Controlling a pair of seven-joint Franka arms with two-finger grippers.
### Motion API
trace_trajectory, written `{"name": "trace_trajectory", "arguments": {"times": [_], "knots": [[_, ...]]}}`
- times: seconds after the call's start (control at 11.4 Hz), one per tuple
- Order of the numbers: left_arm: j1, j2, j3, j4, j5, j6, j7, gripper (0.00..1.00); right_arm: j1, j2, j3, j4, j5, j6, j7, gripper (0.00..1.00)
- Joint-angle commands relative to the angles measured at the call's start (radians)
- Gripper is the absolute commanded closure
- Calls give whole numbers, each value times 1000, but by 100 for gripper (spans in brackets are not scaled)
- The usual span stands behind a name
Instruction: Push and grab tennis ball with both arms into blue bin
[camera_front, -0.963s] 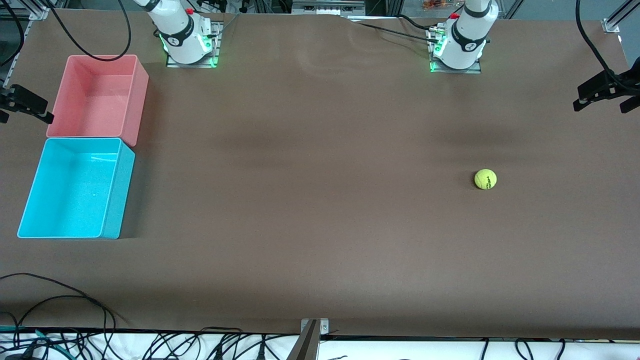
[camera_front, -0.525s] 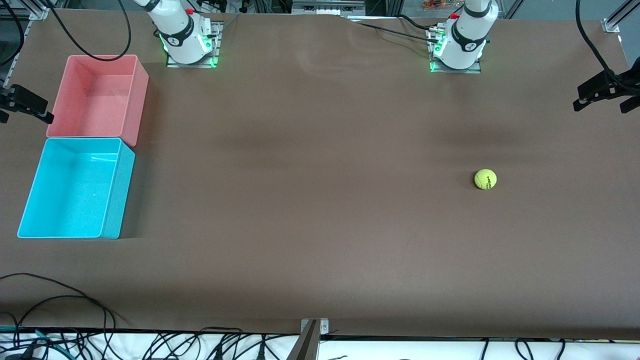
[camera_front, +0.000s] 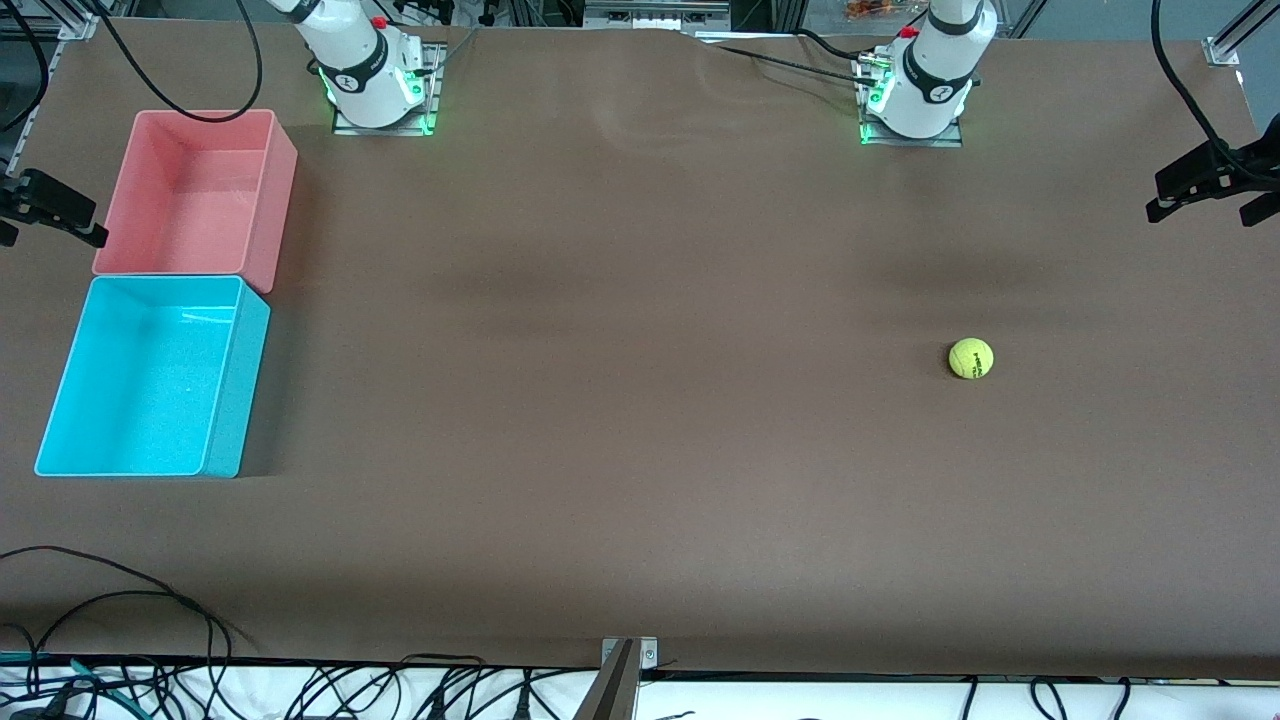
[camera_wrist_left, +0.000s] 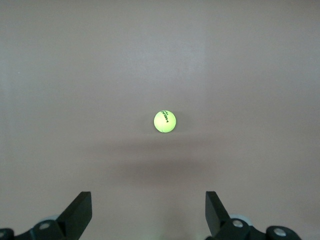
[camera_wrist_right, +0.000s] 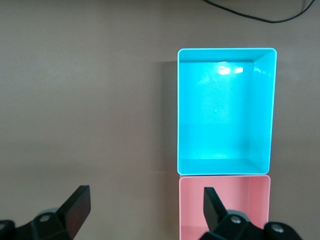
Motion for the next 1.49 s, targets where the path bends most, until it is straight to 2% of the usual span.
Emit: {"name": "trace_trajectory", "arguments": {"times": [0.0, 1.05, 1.23, 1.4], "knots": [[-2, 14, 0, 34, 24, -23, 10, 0, -1, 10, -2, 27, 19, -16, 6, 0], [12, 13, 0, 17, 22, -9, 12, 0, 1, 10, 0, 25, 19, -16, 6, 0], [12, 10, 0, -21, 18, 16, 12, 0, 1, 10, 0, 27, 20, -16, 6, 0], [14, 7, 0, -100, 21, 89, 12, 0, 1, 10, 0, 27, 20, -15, 6, 0]]}}
